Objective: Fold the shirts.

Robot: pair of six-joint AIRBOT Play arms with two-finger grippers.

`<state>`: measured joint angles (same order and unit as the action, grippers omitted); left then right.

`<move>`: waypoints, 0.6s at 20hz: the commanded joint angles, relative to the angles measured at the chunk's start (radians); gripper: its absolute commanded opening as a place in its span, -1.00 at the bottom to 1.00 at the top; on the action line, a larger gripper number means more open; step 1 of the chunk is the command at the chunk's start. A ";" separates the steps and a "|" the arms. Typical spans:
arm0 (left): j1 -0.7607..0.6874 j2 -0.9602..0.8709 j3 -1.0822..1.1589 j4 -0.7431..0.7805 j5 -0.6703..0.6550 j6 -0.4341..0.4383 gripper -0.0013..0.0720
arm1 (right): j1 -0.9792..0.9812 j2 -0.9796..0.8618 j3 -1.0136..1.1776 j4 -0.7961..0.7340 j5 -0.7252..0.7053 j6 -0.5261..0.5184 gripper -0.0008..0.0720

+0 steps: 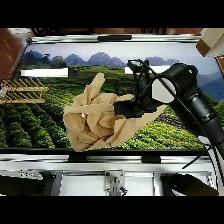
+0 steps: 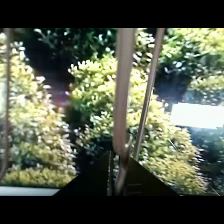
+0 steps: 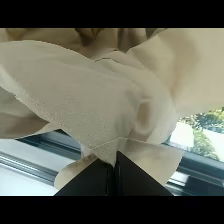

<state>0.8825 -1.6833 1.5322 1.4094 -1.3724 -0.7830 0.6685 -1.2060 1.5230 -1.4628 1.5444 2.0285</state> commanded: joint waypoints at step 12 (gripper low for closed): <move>-0.234 0.423 0.001 -0.113 0.082 -0.207 -0.86 | -0.001 0.000 0.001 -0.190 -0.022 -0.027 -0.81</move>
<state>0.7582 -1.3575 1.5326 1.3682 -1.3010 -0.9447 0.6682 -1.2060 1.5230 -1.5948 1.5284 2.0006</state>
